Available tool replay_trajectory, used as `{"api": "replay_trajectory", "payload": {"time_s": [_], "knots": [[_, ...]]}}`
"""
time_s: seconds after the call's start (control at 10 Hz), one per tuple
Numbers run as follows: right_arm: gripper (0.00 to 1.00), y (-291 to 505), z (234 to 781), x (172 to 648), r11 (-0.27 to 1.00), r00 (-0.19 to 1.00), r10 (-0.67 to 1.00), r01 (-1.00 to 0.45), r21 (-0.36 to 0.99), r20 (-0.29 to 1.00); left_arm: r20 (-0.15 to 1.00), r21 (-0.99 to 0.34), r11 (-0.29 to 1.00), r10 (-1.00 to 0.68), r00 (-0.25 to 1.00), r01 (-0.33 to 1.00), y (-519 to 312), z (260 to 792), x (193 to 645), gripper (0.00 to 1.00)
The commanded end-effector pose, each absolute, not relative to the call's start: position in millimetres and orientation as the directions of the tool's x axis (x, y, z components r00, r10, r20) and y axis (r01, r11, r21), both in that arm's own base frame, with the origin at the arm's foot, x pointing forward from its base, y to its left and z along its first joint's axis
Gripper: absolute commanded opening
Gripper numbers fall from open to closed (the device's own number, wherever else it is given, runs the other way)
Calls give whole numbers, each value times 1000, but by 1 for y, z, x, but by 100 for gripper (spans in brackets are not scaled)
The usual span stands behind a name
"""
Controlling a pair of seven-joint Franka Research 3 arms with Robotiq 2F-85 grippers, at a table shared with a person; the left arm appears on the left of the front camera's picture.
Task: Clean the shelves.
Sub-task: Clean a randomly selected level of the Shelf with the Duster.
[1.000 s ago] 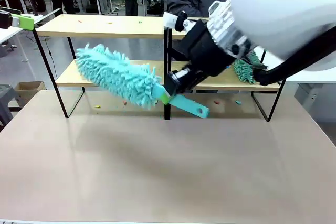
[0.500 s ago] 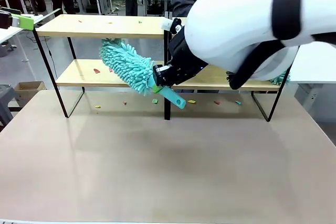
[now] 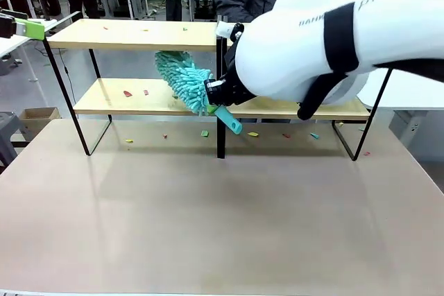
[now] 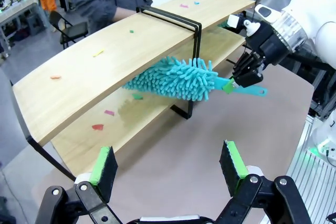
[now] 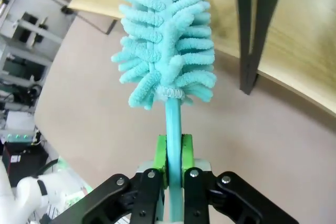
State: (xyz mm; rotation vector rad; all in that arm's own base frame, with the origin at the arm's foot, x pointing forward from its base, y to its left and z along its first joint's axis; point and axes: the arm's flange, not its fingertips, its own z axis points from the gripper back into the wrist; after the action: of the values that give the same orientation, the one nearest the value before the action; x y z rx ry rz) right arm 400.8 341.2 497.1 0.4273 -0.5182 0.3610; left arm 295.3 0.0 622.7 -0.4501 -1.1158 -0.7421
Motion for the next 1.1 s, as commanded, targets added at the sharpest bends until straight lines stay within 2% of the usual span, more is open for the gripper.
{"api": "replay_trajectory", "payload": {"time_s": [0.0, 0.5, 1.0], "knots": [[13, 372, 499, 410, 901, 831, 177, -352, 253, 527, 921, 29, 680, -303, 245, 732, -1, 622, 296, 100], [13, 405, 492, 432, 931, 842, 175, -310, 192, 511, 921, 29, 680, -303, 245, 732, -1, 622, 296, 100], [13, 434, 496, 441, 861, 821, 334, -466, 204, 463, 921, 29, 680, -303, 245, 732, -1, 622, 296, 100]]}}
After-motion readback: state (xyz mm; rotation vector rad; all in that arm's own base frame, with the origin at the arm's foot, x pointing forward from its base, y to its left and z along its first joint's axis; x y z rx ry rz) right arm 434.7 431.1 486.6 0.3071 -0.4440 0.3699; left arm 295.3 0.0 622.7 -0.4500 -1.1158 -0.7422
